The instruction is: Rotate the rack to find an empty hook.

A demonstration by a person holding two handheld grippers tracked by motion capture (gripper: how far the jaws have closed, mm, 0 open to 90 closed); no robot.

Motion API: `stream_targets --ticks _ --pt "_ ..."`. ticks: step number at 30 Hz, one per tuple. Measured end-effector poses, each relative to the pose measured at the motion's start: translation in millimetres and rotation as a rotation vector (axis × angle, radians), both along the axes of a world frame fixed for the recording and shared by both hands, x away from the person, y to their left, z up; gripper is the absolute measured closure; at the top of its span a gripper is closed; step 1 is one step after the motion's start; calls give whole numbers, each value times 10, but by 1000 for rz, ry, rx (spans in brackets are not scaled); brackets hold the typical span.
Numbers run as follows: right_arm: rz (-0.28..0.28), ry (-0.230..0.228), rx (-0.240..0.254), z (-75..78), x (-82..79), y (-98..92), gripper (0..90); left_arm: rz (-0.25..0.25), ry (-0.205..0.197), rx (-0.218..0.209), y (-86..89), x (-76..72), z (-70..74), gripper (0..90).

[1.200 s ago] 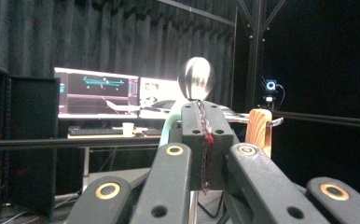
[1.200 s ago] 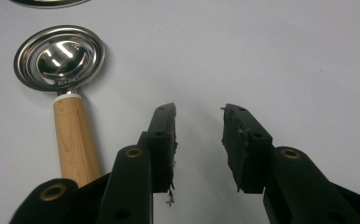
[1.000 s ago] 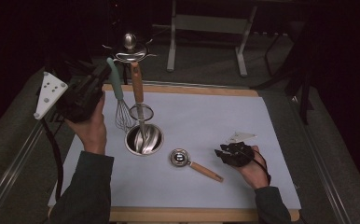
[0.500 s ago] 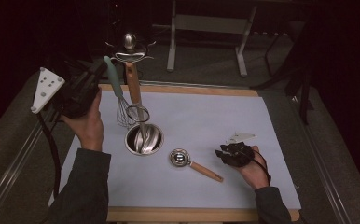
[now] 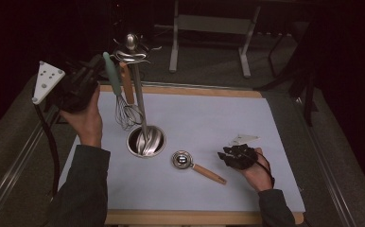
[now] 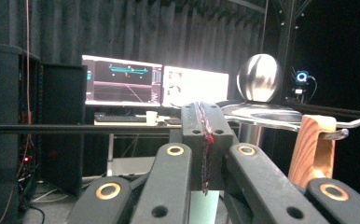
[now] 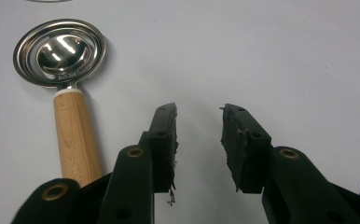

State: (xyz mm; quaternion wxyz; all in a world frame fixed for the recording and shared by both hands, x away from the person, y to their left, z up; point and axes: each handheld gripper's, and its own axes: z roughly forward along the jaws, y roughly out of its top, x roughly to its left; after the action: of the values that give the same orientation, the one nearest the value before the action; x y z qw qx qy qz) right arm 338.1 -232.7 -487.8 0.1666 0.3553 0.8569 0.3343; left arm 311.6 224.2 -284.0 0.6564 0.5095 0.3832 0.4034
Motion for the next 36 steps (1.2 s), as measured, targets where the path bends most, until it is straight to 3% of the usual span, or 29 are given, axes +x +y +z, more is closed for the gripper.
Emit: stream_targets --ticks 24,36 --pt "-5 2 -10 -10 6 -13 649 38 94 6 41 289 111 900" --pt "-3 0 -11 -19 10 -15 650 42 102 -1 34 325 119 900"
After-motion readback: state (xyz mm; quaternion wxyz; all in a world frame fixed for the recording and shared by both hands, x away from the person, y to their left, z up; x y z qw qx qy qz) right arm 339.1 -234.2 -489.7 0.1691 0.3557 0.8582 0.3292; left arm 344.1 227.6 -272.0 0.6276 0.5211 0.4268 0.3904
